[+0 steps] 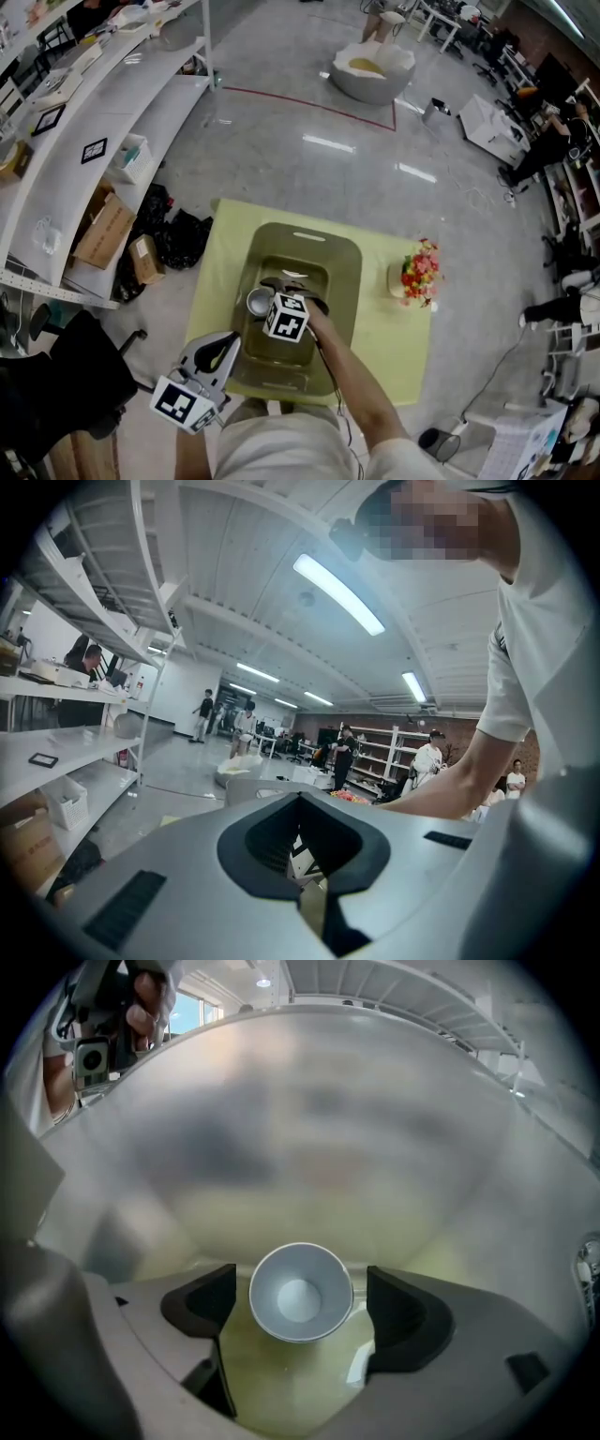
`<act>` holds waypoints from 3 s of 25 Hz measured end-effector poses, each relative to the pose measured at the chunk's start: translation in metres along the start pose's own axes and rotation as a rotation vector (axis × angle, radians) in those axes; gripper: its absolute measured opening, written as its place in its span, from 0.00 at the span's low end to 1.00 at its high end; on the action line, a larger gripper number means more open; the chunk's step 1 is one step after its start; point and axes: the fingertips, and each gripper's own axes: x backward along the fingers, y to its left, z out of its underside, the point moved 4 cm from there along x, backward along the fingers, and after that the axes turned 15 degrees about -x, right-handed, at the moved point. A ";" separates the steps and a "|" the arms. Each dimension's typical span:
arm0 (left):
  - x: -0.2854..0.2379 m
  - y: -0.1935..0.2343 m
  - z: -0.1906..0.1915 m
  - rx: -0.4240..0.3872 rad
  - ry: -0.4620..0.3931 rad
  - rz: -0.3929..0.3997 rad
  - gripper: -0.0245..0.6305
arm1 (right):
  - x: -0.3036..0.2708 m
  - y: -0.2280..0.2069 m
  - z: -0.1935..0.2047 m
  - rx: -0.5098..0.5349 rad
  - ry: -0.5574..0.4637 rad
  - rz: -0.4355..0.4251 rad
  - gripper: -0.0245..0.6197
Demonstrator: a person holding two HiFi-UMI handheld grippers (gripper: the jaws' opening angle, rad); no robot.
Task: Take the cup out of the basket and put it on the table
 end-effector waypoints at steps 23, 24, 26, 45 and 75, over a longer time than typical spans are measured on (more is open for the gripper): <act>0.002 0.002 0.006 0.013 0.020 -0.022 0.05 | -0.021 -0.002 0.008 -0.013 0.035 0.000 0.61; 0.002 0.003 0.005 0.012 0.018 -0.021 0.05 | -0.018 -0.002 0.007 -0.016 0.034 0.001 0.61; 0.002 0.003 0.004 0.009 0.015 -0.019 0.05 | -0.012 -0.002 0.003 -0.023 0.029 0.005 0.61; -0.007 -0.010 0.001 -0.017 0.023 0.016 0.05 | 0.078 0.021 -0.022 -0.126 -0.137 0.055 0.61; -0.034 -0.044 -0.018 -0.073 -0.004 0.145 0.05 | 0.220 0.046 -0.019 -0.221 -0.326 0.199 0.61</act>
